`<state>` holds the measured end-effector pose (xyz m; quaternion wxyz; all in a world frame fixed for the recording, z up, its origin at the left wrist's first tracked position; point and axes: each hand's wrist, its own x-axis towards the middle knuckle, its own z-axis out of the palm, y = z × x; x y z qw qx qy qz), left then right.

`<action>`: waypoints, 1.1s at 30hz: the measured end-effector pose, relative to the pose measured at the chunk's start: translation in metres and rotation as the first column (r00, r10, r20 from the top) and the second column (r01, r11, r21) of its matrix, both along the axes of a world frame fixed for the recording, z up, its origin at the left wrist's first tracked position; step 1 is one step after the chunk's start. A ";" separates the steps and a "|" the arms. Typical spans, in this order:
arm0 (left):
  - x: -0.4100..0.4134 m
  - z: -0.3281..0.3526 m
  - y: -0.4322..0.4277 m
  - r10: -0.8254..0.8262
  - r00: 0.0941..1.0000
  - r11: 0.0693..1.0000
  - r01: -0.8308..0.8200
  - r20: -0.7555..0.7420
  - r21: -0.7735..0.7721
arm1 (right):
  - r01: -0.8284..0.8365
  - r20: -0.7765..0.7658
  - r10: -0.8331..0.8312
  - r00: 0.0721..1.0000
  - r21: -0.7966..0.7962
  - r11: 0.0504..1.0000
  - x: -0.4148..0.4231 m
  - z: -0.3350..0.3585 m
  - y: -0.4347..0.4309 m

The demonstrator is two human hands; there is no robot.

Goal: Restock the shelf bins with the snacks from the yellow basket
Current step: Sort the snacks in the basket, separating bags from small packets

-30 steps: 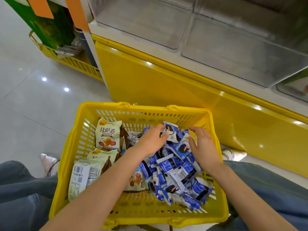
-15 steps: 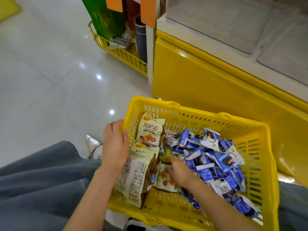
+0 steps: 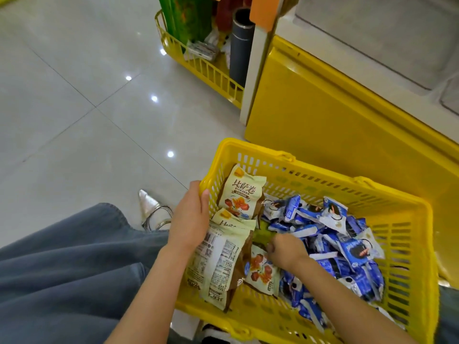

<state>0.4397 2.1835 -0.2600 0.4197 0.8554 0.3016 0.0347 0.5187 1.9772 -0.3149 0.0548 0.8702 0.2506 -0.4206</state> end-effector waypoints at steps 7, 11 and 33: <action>0.004 -0.002 0.000 0.023 0.999 1.000 -0.023 -0.030 0.021 | 0.203 0.058 -0.213 0.975 0.142 0.969 0.010 0.049 -0.011; 0.002 -0.003 0.001 0.034 0.999 0.999 -0.035 -0.029 -0.016 | 0.120 0.247 -0.162 0.955 0.178 0.977 0.026 0.092 -0.013; -0.002 -0.002 0.001 0.099 0.995 0.985 -0.101 -0.021 -0.142 | 0.675 -0.292 -0.634 0.716 0.522 0.522 0.013 0.068 0.072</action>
